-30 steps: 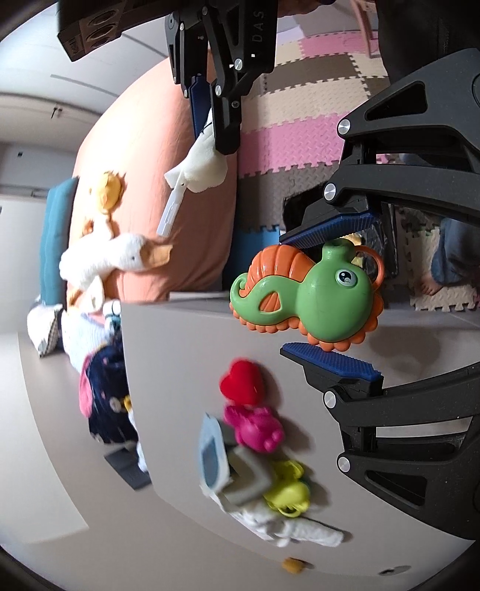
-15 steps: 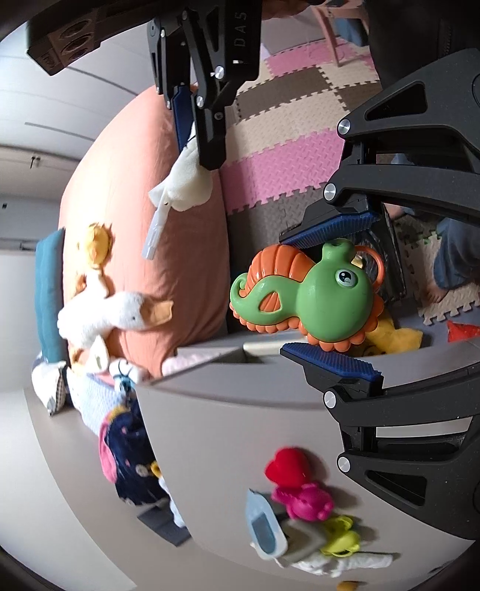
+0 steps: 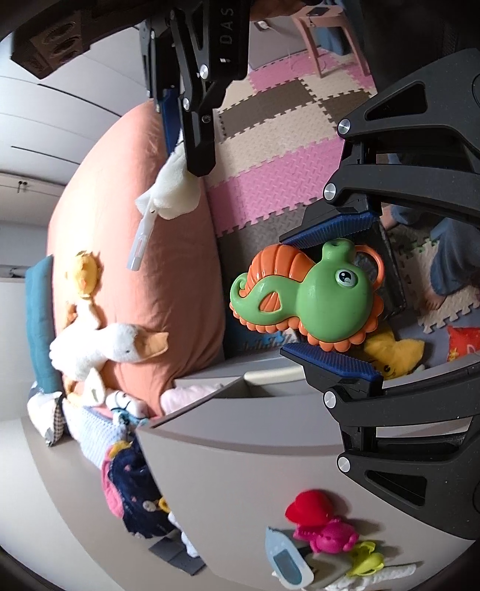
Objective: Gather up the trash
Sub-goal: 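Carry both toys over the black bin and open both tools to drop them, then grasp the pink toy with the left tool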
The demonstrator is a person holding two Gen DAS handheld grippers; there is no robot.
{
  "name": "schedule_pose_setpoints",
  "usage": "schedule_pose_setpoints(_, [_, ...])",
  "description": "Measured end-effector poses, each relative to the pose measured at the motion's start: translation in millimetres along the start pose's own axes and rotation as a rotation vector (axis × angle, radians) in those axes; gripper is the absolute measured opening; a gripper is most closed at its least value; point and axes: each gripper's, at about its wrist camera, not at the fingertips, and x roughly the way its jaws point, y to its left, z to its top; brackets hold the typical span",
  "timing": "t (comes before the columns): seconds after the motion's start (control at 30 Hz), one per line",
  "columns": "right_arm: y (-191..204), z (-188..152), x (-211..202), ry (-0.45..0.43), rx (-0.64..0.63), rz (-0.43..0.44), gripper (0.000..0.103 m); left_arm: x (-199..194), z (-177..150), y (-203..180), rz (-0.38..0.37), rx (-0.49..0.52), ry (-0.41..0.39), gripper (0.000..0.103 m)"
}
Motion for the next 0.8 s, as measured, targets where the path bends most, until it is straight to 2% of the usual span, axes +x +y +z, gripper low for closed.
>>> schedule_pose_setpoints(0.03, [-0.8, -0.2, 1.6, 0.008, 0.003, -0.003, 0.048, 4.7, -0.3, -0.3, -0.002, 0.006, 0.021, 0.064])
schedule_pose_setpoints(0.07, [-1.6, -0.4, 2.8, 0.009, 0.010, -0.004, 0.055, 9.6, -1.0, 0.2, 0.024, 0.008, 0.039, 0.078])
schedule_pose_setpoints(0.1, [-3.0, -0.5, 2.8, 0.007, 0.019, -0.011, 0.065, 12.3, -2.0, 1.8, 0.064, 0.007, 0.043, 0.097])
schedule_pose_setpoints(0.13, [-4.1, -0.3, 2.1, 0.001, 0.023, -0.016, 0.072, 13.2, -3.2, 2.5, 0.088, 0.008, 0.037, 0.096])
schedule_pose_setpoints(0.2, [-5.0, 0.8, -0.3, -0.011, 0.024, -0.031, 0.075, 14.2, -5.2, 11.0, 0.115, -0.013, 0.047, 0.096])
schedule_pose_setpoints(0.37, [-3.2, 6.3, 2.3, -0.012, 0.017, -0.034, 0.076, 7.6, -9.8, 35.1, 0.122, -0.093, 0.039, 0.096])
schedule_pose_setpoints(0.8, [14.3, 19.2, 15.1, 0.001, -0.033, -0.001, 0.076, -0.2, -16.1, 56.4, 0.170, -0.139, 0.029, 0.096])
